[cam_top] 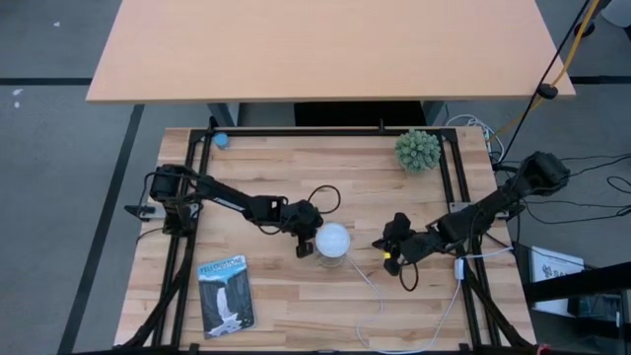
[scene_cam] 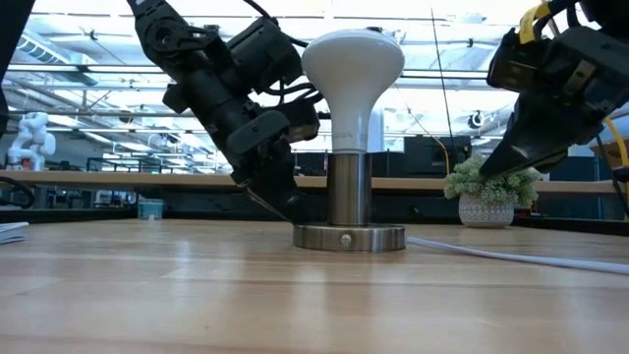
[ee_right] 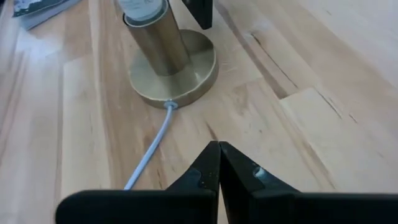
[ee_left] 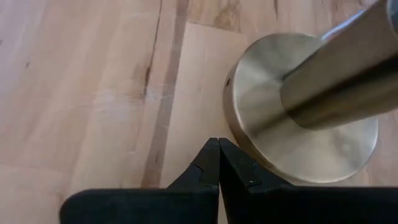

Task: Screw lightbulb
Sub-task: Remove the lightbulb from the lamp

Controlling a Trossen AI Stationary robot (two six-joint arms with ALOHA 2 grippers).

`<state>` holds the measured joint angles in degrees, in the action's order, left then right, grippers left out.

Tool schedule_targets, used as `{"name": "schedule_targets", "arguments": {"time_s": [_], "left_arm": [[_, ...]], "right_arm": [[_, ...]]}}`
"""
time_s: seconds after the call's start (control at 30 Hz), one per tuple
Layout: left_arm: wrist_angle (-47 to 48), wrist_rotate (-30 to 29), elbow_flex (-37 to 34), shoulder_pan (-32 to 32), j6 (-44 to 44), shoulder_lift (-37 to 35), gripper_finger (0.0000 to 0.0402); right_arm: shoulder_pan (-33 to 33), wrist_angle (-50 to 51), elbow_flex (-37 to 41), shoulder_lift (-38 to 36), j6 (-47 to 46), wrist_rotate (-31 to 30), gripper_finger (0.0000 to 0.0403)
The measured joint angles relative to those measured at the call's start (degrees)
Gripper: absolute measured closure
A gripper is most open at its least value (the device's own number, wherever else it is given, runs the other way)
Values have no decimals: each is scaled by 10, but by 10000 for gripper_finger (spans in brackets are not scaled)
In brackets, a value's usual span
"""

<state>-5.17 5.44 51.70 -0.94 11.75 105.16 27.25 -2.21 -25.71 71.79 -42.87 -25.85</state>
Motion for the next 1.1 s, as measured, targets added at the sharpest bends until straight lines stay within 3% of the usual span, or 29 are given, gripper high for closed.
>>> {"name": "schedule_targets", "arguments": {"time_s": [0.17, 0.63, 0.83, 1.1], "left_arm": [[2, -5, 0, 0, 30, 0, 375], [-15, -79, 0, -28, -15, 0, 235], [-5, -70, 0, -26, -34, -4, 223], [50, -36, 0, -1, -78, -81, 223]], "right_arm": [[11, -19, 0, 3, -14, 0, 403], [41, -119, 0, 88, -58, 2, 403], [58, -145, 0, 110, -93, 5, 403], [83, -174, 0, 110, -120, 4, 403]]}}
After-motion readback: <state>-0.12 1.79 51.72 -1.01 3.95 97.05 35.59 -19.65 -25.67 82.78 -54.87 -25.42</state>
